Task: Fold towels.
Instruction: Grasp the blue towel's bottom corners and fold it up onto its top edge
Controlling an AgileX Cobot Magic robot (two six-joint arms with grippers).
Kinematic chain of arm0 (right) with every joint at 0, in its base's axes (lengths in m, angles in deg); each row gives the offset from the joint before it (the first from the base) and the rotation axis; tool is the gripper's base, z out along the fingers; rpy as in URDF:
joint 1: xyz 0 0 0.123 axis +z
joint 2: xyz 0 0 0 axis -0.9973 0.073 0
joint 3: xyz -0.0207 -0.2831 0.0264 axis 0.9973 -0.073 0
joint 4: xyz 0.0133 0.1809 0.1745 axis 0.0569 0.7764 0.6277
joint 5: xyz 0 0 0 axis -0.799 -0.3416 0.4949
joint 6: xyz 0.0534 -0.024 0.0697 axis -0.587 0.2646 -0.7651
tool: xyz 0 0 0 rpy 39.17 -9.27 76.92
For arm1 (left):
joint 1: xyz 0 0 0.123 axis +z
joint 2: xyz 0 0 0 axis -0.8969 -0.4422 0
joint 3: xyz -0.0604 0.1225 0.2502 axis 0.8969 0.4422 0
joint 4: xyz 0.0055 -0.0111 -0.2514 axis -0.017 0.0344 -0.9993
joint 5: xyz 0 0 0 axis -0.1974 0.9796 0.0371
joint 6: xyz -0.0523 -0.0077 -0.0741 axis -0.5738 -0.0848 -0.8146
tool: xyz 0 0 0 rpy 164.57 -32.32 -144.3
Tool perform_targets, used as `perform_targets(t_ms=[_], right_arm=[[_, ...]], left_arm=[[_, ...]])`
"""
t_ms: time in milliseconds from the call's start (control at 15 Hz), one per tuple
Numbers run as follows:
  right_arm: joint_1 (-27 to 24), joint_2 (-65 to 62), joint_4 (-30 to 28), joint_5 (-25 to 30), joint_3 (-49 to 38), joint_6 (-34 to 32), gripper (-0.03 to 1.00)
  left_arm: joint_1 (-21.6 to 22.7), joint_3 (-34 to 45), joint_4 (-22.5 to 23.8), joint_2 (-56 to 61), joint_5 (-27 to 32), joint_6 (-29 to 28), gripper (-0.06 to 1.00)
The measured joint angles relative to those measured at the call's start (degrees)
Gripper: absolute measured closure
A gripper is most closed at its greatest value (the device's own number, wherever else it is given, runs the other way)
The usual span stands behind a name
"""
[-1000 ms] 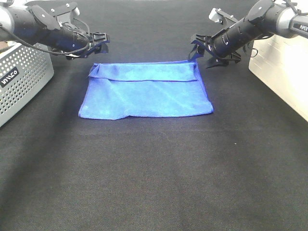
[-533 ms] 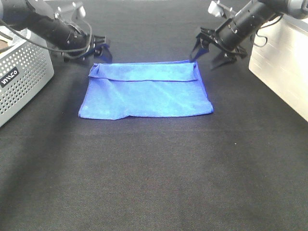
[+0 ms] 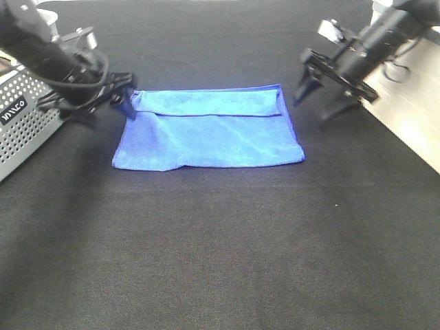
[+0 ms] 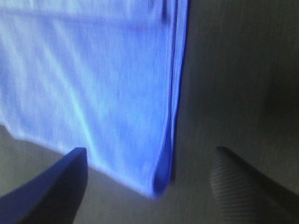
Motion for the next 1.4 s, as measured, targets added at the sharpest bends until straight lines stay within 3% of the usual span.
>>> perform_targets(t_ms=[333,733,1067,1200,1333,1400], right_arm=[[0.2,-7.6,0.2,-10.7,-18.3,4.8,0.27],[2.2,-5.3,2.2,-15.3,-18.9,6.0,0.27],[4.1,-2.5,7.5,-16.3,-18.9,8.8,0.27],[5.4,-2.2,9.5,-17.2,-18.9,9.3,0.31],[6.0,-1.7,9.4,-18.2,-18.9,8.8,0.49],[6.0,-1.5,8.3,-18.2,-18.9,7.6,0.64]], left_arm=[[0.0,5.3,0.3,0.1,-3.2,-1.5,0.27],[0.0,5.3,-0.1,-3.3,-5.0,-4.9,0.27],[-0.1,5.1,-6.9,-4.8,-6.6,-0.2,0.31],[-0.6,5.0,-9.0,-5.2,-7.4,1.9,0.42],[-0.8,4.6,-9.9,-5.9,-7.1,2.6,0.67],[-0.8,4.5,-10.1,-6.0,-7.1,3.3,0.82]])
